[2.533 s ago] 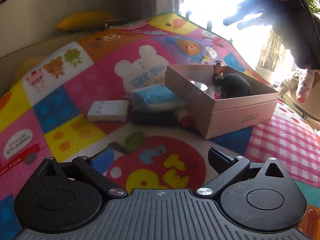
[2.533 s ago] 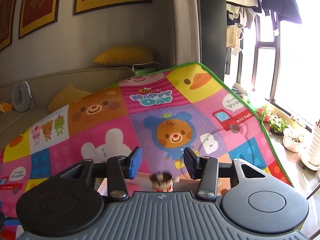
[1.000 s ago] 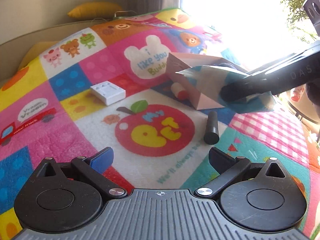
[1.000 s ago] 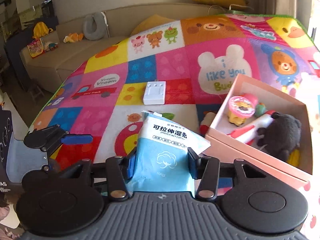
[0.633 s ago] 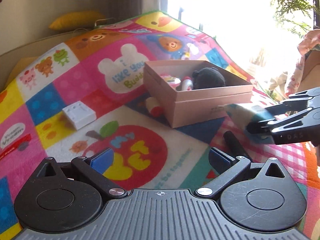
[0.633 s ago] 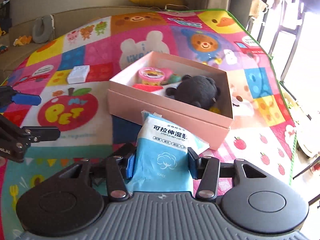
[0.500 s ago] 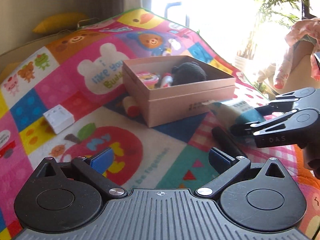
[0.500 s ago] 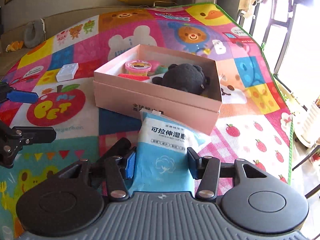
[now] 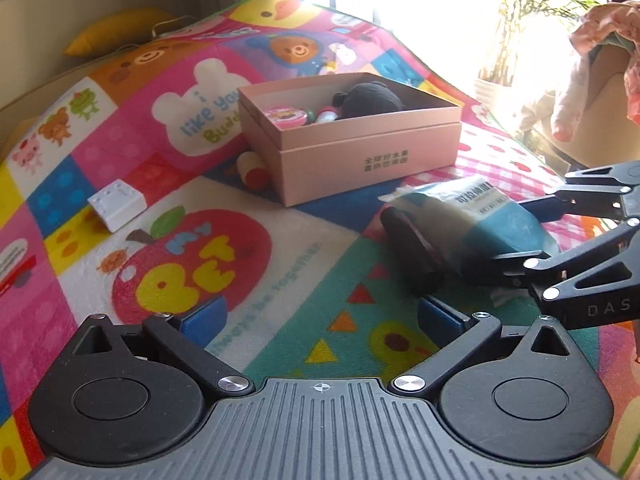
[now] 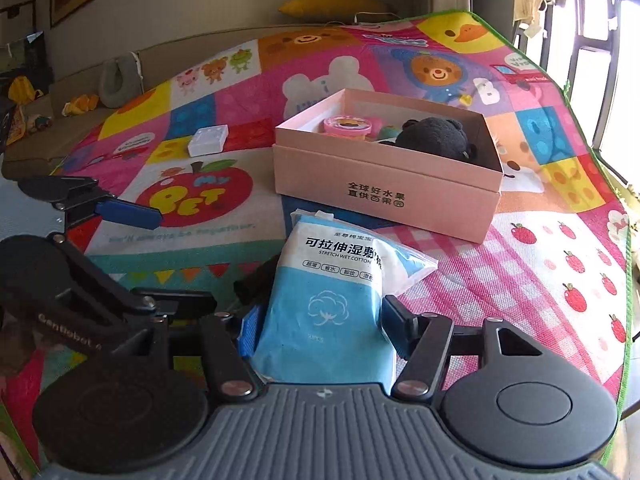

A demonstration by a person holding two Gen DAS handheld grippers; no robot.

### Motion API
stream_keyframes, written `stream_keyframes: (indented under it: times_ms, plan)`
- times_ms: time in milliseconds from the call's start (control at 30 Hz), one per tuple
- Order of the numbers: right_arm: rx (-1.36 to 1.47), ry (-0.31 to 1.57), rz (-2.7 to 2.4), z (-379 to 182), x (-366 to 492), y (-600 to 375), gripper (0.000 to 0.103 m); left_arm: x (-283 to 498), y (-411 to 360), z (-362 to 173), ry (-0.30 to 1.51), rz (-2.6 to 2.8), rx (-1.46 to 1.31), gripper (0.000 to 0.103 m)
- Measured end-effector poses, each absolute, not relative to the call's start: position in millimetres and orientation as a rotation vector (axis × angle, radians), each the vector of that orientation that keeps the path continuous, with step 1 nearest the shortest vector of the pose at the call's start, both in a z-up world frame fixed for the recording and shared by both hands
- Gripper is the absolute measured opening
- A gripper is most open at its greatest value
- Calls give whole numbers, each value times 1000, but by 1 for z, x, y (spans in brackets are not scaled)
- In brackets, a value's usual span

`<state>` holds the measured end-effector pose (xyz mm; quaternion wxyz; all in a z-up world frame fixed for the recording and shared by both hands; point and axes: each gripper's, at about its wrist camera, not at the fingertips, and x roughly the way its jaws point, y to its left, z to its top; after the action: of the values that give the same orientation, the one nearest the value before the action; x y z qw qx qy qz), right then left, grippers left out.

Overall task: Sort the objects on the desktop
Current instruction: 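Grasp the black cylinder with the left tool while the right tool holds the wipes pack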

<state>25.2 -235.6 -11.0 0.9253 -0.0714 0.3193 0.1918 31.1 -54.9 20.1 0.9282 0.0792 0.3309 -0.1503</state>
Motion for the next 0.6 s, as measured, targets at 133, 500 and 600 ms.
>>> stream_keyframes:
  times_ms: [133,500,600]
  plan:
    - [-180,612,252,-11,29,-243,62,29,-54,27,666,-316,144,103]
    - [-11,632,125,-22,42,-275,72,53,-77,13,639,-252,334,103]
    - [1,640,133,-23,43,-276,73,58,-57,17,636,-169,333,103]
